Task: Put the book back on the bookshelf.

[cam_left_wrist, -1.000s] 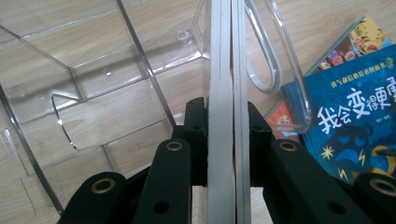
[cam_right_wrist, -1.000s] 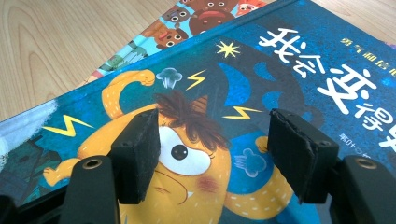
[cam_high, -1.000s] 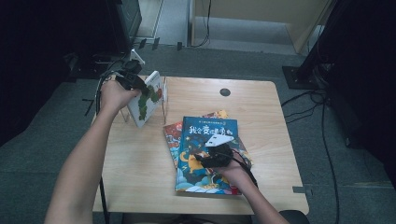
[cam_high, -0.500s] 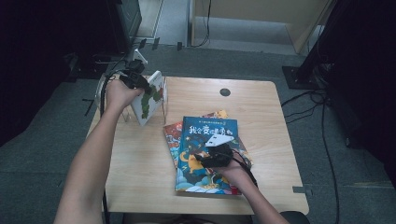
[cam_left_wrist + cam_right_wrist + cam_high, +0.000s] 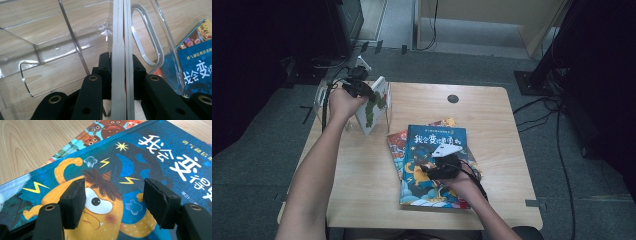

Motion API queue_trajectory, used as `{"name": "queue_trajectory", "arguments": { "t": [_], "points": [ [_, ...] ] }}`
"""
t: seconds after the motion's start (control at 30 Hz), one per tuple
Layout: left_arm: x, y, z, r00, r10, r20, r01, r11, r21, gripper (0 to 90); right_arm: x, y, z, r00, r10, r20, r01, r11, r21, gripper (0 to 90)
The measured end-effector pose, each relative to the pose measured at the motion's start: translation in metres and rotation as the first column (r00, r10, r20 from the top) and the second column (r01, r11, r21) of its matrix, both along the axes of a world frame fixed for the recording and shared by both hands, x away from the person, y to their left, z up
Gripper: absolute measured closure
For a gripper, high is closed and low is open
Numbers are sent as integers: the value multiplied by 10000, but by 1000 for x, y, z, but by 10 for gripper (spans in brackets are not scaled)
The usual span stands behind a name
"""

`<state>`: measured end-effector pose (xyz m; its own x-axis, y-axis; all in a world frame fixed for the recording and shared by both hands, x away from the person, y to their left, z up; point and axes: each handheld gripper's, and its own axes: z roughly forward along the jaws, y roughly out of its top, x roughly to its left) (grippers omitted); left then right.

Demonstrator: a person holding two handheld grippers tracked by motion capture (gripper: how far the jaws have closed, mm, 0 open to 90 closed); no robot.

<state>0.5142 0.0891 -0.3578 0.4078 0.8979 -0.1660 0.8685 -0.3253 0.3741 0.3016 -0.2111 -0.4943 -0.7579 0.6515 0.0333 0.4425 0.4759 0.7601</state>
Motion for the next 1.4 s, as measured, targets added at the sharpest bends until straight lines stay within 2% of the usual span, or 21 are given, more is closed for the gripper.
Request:
{"name": "queue_trajectory", "arguments": {
  "t": [1.4],
  "points": [
    [0,-4,-15,9999,-6,-171,10,9997,248,765,0,0,0,10000,1,1,-1,10000,-3,349]
  ]
}}
